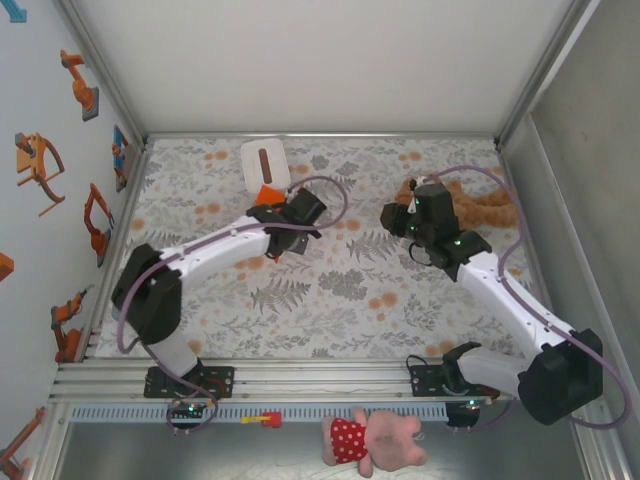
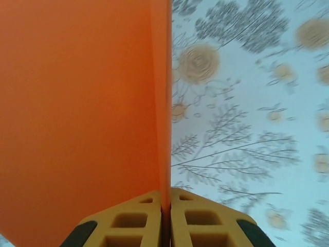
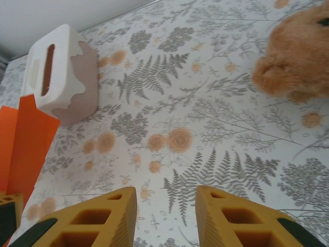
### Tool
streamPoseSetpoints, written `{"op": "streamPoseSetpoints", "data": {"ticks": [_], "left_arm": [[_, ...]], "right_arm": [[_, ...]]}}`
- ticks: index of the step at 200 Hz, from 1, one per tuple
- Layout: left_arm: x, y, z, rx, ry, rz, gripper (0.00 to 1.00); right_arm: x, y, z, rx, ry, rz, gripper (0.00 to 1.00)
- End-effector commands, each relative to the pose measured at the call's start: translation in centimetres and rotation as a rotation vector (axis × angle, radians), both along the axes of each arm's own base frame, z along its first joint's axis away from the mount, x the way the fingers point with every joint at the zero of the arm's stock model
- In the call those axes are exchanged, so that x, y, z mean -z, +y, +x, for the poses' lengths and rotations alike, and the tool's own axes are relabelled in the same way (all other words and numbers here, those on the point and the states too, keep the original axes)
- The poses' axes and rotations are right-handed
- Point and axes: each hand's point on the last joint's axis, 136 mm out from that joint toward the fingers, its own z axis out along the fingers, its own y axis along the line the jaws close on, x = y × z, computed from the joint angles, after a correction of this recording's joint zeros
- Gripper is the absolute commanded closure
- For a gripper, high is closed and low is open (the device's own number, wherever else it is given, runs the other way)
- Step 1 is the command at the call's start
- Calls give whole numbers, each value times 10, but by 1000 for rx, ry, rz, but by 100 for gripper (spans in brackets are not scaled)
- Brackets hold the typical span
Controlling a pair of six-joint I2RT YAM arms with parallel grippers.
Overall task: Fold a paper plane with a square sheet of paper (pick it up from the middle)
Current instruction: Turn over the paper at the center of the table.
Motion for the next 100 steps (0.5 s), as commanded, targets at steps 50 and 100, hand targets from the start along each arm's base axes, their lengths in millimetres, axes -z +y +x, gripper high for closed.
{"op": "streamPoseSetpoints", "data": {"ticks": [50,100], "left_arm": [[48,-4,5,63,-56,512,90],[89,-20,-5,88,28,484,85]], "right_arm": [[14,-45,-8,162,24,-49,65],[26,-44,-8,160,62,-50,65]]}}
